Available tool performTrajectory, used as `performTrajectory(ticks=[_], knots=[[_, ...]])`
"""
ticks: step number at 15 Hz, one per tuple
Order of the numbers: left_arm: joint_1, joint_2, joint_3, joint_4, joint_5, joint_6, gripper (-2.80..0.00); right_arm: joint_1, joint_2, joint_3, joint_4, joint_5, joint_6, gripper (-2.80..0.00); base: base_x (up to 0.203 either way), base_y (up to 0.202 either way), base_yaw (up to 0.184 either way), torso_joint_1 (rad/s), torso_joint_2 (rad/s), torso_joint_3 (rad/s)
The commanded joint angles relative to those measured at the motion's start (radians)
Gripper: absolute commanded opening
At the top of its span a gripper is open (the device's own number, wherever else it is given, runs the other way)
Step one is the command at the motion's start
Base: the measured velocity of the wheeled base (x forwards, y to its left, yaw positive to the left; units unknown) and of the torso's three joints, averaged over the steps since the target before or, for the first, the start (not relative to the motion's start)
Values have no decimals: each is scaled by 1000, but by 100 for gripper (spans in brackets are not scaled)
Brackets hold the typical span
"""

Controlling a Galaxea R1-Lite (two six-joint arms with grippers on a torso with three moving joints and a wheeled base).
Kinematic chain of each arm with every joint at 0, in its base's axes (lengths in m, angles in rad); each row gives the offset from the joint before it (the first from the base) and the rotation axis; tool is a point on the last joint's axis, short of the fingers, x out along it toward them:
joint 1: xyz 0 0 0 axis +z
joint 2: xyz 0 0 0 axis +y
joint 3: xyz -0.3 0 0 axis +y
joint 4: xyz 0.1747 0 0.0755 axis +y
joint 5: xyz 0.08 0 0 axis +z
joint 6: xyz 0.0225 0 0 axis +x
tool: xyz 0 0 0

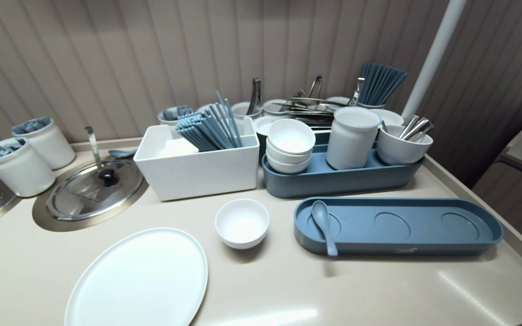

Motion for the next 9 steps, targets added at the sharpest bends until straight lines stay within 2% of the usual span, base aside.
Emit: performTrajectory(ticks=[1,9], knots=[[0,2,1,0,8,-11,-280,0,0,0,-1,0,-1,-280,0,0,0,0,0,0],[0,2,1,0,11,-17,-280,2,0,0,-1,0,0,-280,0,0,0,0,0,0]])
